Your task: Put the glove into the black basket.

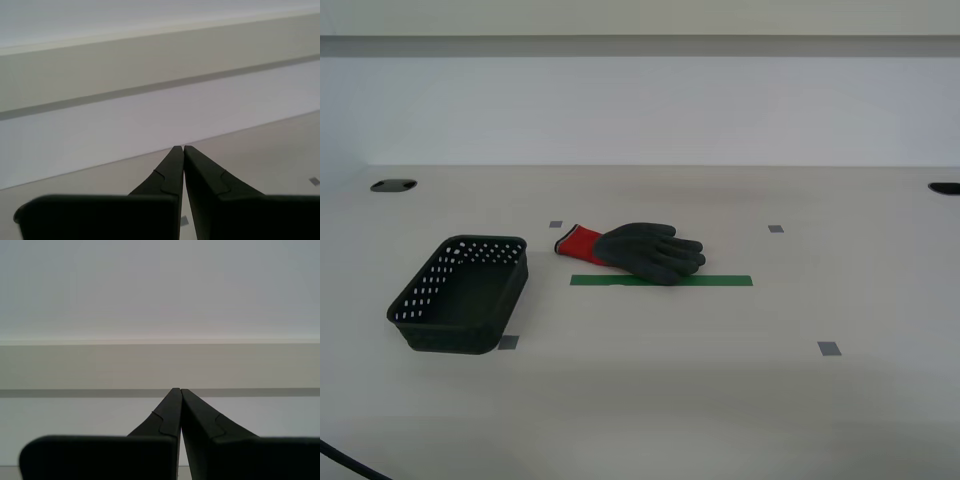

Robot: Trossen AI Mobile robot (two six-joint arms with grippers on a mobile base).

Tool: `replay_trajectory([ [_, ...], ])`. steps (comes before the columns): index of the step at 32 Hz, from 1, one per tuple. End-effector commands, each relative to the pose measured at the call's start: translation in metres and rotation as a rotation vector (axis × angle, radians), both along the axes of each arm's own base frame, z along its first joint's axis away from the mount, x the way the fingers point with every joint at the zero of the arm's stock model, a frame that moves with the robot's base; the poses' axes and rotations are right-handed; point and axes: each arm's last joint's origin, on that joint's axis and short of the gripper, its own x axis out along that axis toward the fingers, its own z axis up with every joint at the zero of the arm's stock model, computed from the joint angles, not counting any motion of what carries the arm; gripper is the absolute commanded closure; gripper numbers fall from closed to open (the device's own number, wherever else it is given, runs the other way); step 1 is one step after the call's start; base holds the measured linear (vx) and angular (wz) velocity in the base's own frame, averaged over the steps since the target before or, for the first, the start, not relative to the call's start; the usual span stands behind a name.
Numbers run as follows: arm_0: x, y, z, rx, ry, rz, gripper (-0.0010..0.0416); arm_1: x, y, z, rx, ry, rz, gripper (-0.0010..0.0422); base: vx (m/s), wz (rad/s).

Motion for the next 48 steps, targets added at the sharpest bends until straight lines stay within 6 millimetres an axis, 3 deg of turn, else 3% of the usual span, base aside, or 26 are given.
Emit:
replay_trajectory([
  [1, 0.0, 0.0, 0.001, 0.0, -0.004, 0.001, 0.0405, 0.004, -0.012, 0.006, 0.026, 0.065, -0.054, 0.0413, 0.0, 0.0],
  [10, 0.0, 0.0, 0.001, 0.0, -0.004, 0.001, 0.0405, 0.036, -0.055, 0.007, 0.082, 0.3, -0.182, 0.0413, 0.0, 0.0],
  [21, 0.0, 0.0, 0.001, 0.0, -0.003, 0.001, 0.0405, 0.088, -0.113, -0.032, 0.182, 0.586, -0.29, 0.0412, 0.0, 0.0],
  [28, 0.0, 0.0, 0.001, 0.0, -0.003, 0.0, 0.0405, 0.113, -0.151, -0.066, 0.228, 0.672, -0.346, 0.0412, 0.0, 0.0],
  [32, 0.0, 0.0, 0.001, 0.0, -0.003, 0.0, 0.0405, 0.127, -0.172, -0.101, 0.268, 0.764, -0.368, 0.0412, 0.0, 0.0],
  [42, 0.0, 0.0, 0.0, 0.0, -0.002, 0.0, 0.0405, 0.146, -0.196, -0.181, 0.339, 0.964, -0.373, 0.0412, 0.0, 0.0],
  [48, 0.0, 0.0, 0.0, 0.0, -0.002, 0.0, 0.0405, 0.156, -0.208, -0.207, 0.348, 0.996, -0.377, 0.0412, 0.0, 0.0],
])
